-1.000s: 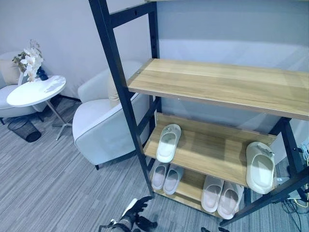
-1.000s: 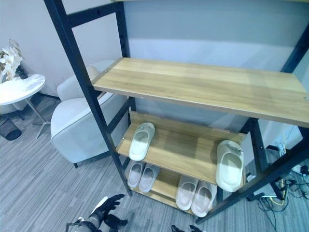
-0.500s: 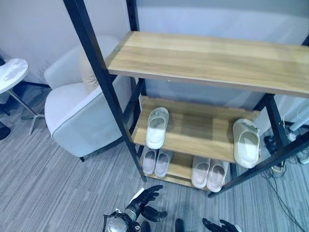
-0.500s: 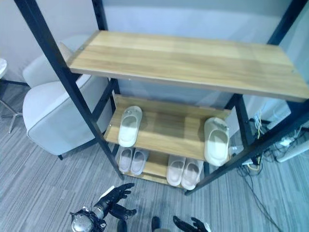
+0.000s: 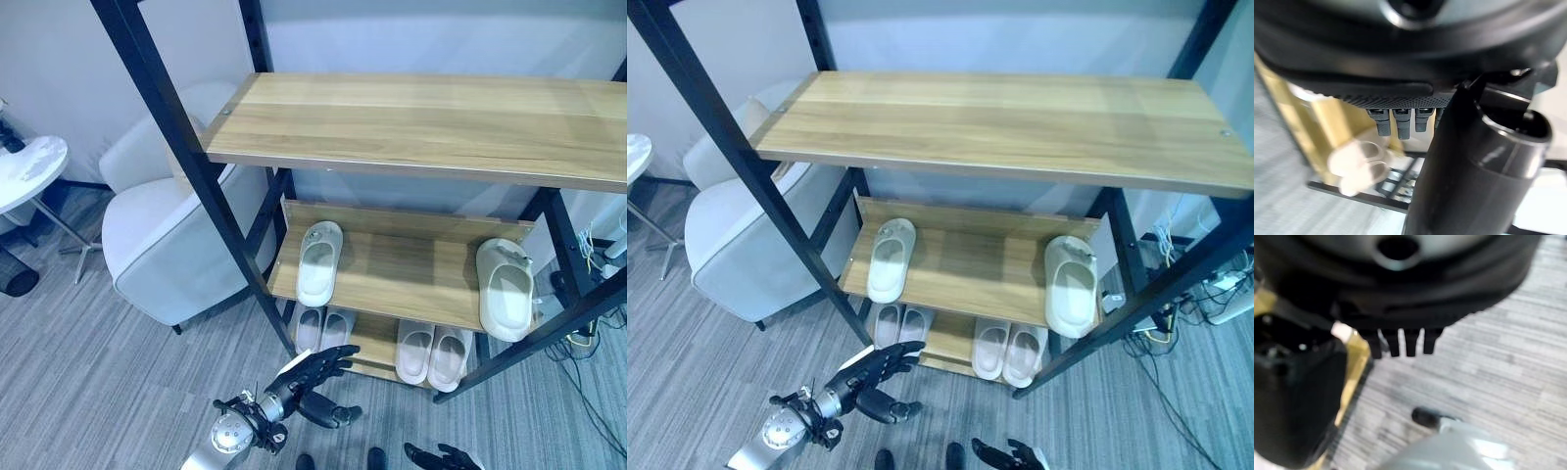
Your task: Arrange the slippers neatly on the shoe rack.
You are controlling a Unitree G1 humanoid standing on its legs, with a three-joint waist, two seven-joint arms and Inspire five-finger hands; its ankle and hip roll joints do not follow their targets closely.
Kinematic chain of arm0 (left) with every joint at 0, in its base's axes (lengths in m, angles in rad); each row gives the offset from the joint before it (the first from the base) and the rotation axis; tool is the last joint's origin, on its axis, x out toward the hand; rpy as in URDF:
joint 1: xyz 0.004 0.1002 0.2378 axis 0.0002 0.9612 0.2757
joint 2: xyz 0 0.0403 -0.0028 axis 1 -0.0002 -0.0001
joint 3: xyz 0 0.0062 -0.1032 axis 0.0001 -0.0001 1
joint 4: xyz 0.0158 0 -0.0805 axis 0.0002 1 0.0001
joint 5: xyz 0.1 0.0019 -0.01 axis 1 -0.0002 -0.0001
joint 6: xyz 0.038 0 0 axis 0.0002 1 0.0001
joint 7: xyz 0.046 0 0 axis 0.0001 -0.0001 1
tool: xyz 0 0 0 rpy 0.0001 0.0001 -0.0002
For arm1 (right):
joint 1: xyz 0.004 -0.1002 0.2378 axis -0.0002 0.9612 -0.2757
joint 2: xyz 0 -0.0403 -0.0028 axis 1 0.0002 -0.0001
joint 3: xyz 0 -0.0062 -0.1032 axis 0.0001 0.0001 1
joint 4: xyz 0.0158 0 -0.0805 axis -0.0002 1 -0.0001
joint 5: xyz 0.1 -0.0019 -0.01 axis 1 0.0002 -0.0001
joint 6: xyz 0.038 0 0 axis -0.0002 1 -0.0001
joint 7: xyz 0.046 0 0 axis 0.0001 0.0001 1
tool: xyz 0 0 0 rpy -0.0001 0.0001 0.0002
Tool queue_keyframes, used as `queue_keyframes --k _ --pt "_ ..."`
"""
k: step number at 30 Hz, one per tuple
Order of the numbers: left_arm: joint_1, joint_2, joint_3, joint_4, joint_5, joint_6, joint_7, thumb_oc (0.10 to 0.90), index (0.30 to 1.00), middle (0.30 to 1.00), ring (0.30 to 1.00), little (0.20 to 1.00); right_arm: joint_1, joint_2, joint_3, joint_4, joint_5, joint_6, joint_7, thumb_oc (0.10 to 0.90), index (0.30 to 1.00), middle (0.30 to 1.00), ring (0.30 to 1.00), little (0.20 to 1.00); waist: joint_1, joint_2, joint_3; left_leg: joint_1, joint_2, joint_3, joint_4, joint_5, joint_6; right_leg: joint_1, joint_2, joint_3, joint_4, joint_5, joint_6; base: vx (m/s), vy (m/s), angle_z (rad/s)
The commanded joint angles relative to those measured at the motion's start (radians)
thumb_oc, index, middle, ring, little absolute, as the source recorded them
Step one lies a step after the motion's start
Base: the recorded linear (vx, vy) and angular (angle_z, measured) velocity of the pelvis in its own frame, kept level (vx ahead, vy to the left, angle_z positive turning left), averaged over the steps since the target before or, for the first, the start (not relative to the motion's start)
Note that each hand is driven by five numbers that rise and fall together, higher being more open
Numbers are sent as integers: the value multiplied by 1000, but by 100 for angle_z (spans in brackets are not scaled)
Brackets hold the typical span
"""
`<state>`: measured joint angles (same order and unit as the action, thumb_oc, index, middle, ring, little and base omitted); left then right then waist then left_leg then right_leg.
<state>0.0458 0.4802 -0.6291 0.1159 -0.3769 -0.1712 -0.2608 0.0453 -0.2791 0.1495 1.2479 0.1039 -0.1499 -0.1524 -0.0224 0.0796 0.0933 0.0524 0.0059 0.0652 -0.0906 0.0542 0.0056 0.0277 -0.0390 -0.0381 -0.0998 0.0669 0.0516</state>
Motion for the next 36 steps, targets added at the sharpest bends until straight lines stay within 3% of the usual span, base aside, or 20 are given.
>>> queue_keyframes --k 1,5,11,13,17,23,24,25,27,29,31,36 --pt "-98 42 8 -198 -123 -69 -48 800 900 900 900 900 37 -24 -10 34 53 -9 5 800 900 900 900 900 -1 -44 -78 -17 -16 -46 3 -66 -35 3 -55 1 25 -69 104 6 -40 16" --pt "-135 56 42 -303 -212 -60 -54 800 900 900 900 900 79 -10 -7 45 44 -7 19 800 900 900 900 900 -9 -42 -81 -21 -11 -50 3 -62 -45 12 -46 -11 13 -76 101 -2 -53 10" --pt "-190 29 76 -283 -153 -92 6 800 900 900 900 900 94 1 -11 44 57 -4 29 800 900 900 900 900 -16 -37 -80 -34 -9 -51 3 -55 -52 6 -43 -19 13 -85 101 -5 -41 1" --pt "-268 13 95 -247 -9 -150 92 800 900 900 900 900 97 3 -18 32 70 -11 31 800 900 900 900 900 -26 -32 -80 -32 -7 -47 3 -65 -55 6 -45 -20 13 -95 106 59 -31 1" --pt "-305 -30 112 -187 25 -168 158 800 900 900 900 900 109 3 -29 16 75 -15 12 800 900 900 900 900 -36 -22 -78 -38 -7 -42 3 -56 -56 -3 -45 -18 13 -87 108 21 -1 0" --pt "-411 -32 165 -150 145 -194 292 800 900 900 900 900 147 8 -69 -4 89 -16 -27 800 900 900 900 900 -56 -11 -75 -39 -10 -35 3 -64 -56 -15 -45 -6 13 -84 116 52 0 -2" --pt "-454 -24 178 -136 222 -205 336 800 900 900 900 900 164 8 -82 3 102 -18 -24 800 900 900 900 900 -61 -10 -79 -41 -10 -31 3 -66 -56 -20 -46 -1 13 -84 116 51 1 1" --pt "-455 -25 177 -134 223 -206 337 800 900 900 900 900 164 8 -82 3 102 -18 -24 800 900 900 900 900 -60 -10 -79 -41 -10 -31 3 -66 -56 -20 -45 -1 13 -84 116 80 -1 -2" --pt "-537 15 184 -107 425 -196 420 800 900 900 900 900 172 10 -105 12 131 -24 -19 800 900 900 900 900 -67 -9 -78 -53 -11 -28 3 -58 -56 -33 -46 4 13 -73 116 29 3 -6" --pt "-554 25 182 -105 465 -193 429 800 900 900 900 900 171 8 -107 13 135 -26 -20 800 900 900 900 900 -70 -6 -76 -50 -12 -29 3 -68 -56 -32 -46 5 13 -82 118 20 23 -3" --pt "-627 53 170 -70 611 -190 464 800 900 900 900 900 170 13 -106 18 155 -34 -14 800 900 900 900 900 -81 -3 -75 -67 -14 -25 3 -66 -57 -52 -47 8 13 -76 120 0 16 0" --pt "-731 67 141 -4 729 -175 523 800 900 900 900 900 153 15 -93 23 161 -37 -11 800 900 900 900 900 -93 -3 -70 -99 -15 -16 3 -64 -59 -92 -47 21 13 -66 123 -27 16 -10"
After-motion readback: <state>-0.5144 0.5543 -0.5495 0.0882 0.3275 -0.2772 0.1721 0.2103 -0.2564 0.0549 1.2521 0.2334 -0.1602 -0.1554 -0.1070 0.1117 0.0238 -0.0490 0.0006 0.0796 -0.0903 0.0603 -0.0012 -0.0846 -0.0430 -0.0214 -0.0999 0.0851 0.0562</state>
